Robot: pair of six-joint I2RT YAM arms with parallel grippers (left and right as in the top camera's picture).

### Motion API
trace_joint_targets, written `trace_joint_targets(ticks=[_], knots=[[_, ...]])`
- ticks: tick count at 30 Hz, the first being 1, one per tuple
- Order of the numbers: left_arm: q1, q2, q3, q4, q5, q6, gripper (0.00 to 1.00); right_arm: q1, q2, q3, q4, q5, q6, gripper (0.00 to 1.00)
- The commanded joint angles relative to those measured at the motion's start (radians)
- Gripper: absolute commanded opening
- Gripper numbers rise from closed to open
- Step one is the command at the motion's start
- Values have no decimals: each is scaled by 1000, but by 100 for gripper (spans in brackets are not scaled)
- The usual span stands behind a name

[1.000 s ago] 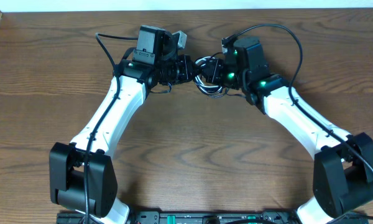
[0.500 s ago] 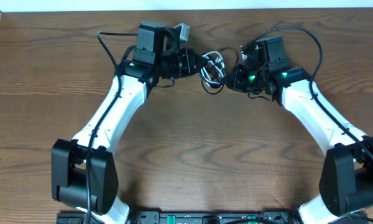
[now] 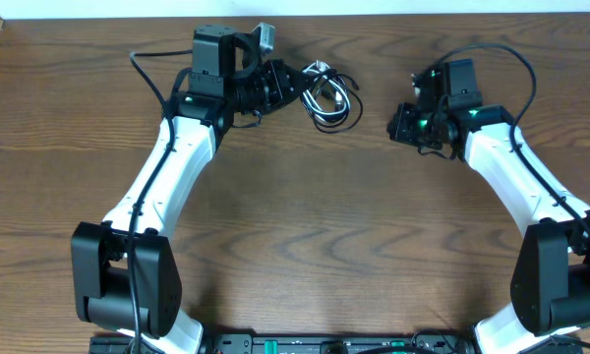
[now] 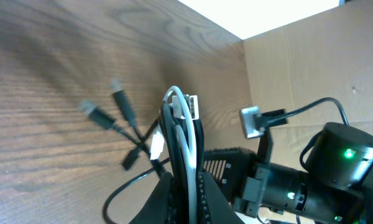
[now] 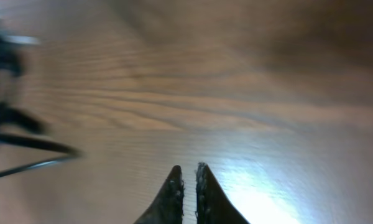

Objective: Untangle cables

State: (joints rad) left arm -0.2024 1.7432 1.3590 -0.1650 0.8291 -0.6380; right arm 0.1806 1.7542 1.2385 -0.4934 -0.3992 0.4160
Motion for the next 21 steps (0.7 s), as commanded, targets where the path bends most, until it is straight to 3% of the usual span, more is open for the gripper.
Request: trace_joint_targets(ticks=[1,3,5,8,12,16,21], knots=[[3,-19,19,2,-63,-288,7,2,2,0,60,-270,-103,38],[3,-19,19,2,-89,-446,7,2,2,0,104,-310,-102,50],[3,-19,19,3,-90,-580,7,5,2,0,145,-339,-95,56],[3,-19,19,3,-80,-783,7,25,2,0,194,-296,-66,58],[3,-19,19,3,-31,-972,7,53,2,-1,187,-58,102,58],[3,-19,19,3,10,-1054,7,74,2,-5,179,111,195,56],[5,-19,19,3,40,-1082,7,78,2,-5,119,239,212,54]])
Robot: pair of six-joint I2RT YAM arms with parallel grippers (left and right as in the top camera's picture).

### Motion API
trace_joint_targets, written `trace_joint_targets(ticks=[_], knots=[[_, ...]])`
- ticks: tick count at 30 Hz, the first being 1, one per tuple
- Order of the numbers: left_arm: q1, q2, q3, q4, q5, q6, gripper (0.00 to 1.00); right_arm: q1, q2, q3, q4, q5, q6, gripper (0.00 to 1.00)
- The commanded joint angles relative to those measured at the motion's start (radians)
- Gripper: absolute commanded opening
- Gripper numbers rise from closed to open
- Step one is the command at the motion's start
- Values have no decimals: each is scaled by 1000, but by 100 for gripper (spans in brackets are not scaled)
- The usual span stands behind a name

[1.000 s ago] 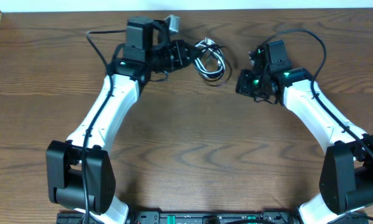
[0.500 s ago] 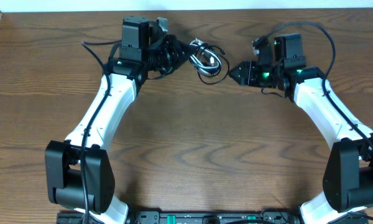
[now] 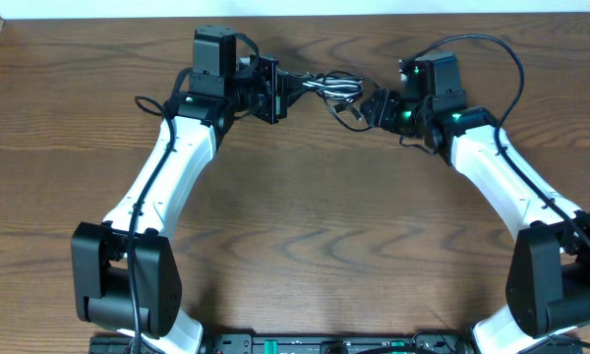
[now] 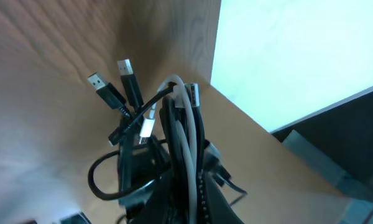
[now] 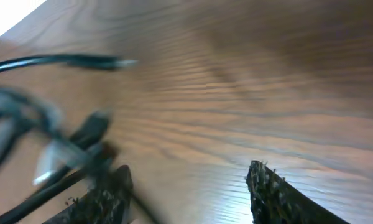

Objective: Untangle cables

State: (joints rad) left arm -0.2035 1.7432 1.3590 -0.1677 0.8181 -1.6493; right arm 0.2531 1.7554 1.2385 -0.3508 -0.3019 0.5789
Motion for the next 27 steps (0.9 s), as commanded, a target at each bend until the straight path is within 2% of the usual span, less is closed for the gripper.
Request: trace_joint_targets(ticks=[1,5,15,18,19,20,21,23,27], knots=[[8,-19,20,6,55,-84,7,6,1,-5,-70,212,49,52],[9,-19,19,10,58,-96,7,-6,1,-9,-249,506,48,51],[41,-19,19,10,65,-76,7,-181,1,-10,-405,528,-66,50],[43,-19,19,10,60,69,7,-244,1,-9,-367,393,-189,55],[42,-19,19,10,61,151,7,-260,1,-9,-342,299,-256,57],[41,-19,20,10,62,267,7,-270,0,-8,-317,196,-327,58],[40,-19,20,9,64,446,7,-276,0,1,-293,61,-406,59],[40,-19,19,-11,82,715,7,-274,0,25,-275,-95,-478,61],[40,-19,19,-58,91,1028,7,-268,0,95,-278,-278,-491,62]])
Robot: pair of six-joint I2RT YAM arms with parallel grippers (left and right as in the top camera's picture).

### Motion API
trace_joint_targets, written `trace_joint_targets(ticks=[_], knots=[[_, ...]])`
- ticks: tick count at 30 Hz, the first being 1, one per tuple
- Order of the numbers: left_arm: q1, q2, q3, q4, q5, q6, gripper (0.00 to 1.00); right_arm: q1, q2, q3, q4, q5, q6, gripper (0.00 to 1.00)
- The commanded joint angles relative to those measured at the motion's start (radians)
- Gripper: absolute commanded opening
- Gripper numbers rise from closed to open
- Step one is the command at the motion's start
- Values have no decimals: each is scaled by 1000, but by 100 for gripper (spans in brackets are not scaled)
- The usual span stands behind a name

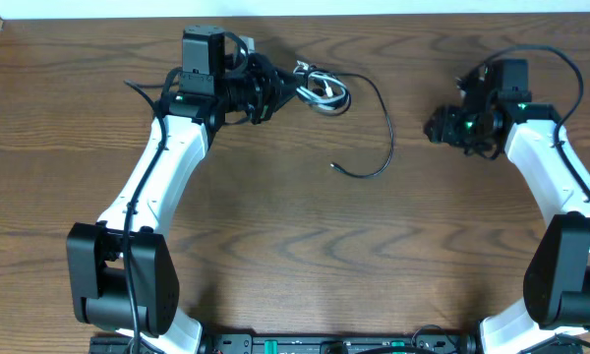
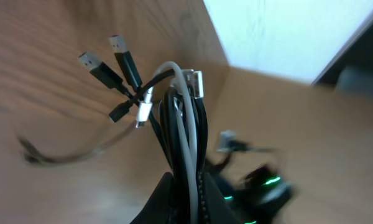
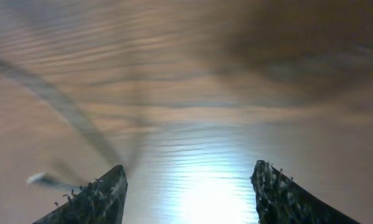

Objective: Untangle cables

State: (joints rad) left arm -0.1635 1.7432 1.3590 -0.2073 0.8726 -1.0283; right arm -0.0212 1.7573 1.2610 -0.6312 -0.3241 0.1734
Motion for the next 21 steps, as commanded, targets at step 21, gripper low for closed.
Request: trace_joint_targets(ticks=[21], knots=[[-111,-19,19,-98,-28,771,7,297,-2,160,180,-267,414,43]])
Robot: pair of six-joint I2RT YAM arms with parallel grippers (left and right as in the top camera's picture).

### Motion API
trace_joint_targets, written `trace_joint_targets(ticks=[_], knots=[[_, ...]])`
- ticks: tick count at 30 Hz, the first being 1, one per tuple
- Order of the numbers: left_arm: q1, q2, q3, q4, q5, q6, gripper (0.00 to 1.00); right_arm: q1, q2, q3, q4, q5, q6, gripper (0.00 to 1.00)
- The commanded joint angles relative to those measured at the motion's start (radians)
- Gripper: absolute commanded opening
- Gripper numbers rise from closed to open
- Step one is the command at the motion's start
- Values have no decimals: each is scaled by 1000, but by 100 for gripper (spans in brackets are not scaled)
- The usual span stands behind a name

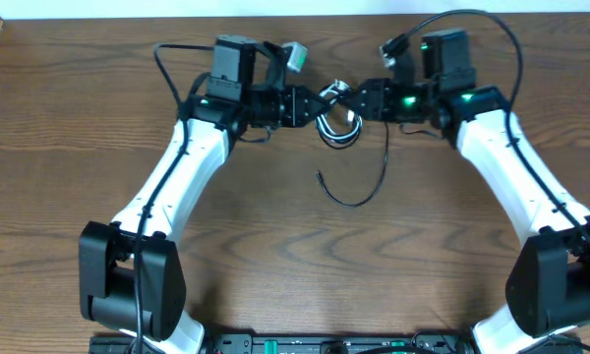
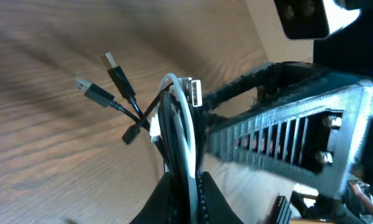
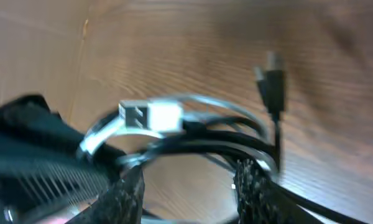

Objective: Untangle cables

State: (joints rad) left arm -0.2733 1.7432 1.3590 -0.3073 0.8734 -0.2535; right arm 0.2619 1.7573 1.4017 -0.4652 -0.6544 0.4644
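Note:
A bundle of black and white cables (image 1: 336, 126) hangs at the back middle of the table, and my left gripper (image 1: 310, 104) is shut on it. The left wrist view shows the strands (image 2: 174, 124) pinched between the jaws, with two USB plugs (image 2: 115, 68) sticking out past them. My right gripper (image 1: 359, 101) is open right against the bundle from the other side. In the right wrist view its fingers (image 3: 255, 186) straddle the loops, beside a white connector (image 3: 150, 115) and a black plug (image 3: 270, 78). One long black strand (image 1: 359, 202) trails from the bundle onto the table.
The wooden table (image 1: 295, 275) ends at its back edge (image 1: 531, 14) just behind both grippers. A cardboard edge shows at the far left. Both arms reach in from the front corners.
My right gripper was open far off to the right and is now at the bundle. The left gripper and bundle have shifted right. The loose black strand now lies below the bundle.
First my left gripper held the bundle while the right was shut, off to the right. Then the right was open at the bundle. Later it was far right, with a long black strand drawn out onto the table. Now it is back at the bundle.

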Motion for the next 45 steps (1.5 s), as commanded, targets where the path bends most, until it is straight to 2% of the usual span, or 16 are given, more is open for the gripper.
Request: trace_joint_targets(ticks=[1,8,13,17,22,26,32,40,45], knots=[[-1,-19,19,2,-60,-37,7,21,-2,19,21,66,145,43],[-22,-19,19,3,-78,-81,8,43,-1,18,42,97,195,42],[-54,-19,19,25,-90,-158,7,68,-1,17,41,148,203,37],[-57,-19,19,57,-111,-288,8,75,-1,13,20,190,220,30],[-58,-19,19,105,-106,-482,8,75,-1,8,21,215,224,28],[-58,-19,19,115,-83,-557,8,75,3,8,21,233,224,23],[-58,-19,19,115,-47,-560,7,75,17,8,28,232,242,19],[-58,-19,19,116,-48,-560,7,75,24,8,27,226,229,1],[-14,-19,19,154,-47,-556,8,75,24,8,-6,189,52,1]])
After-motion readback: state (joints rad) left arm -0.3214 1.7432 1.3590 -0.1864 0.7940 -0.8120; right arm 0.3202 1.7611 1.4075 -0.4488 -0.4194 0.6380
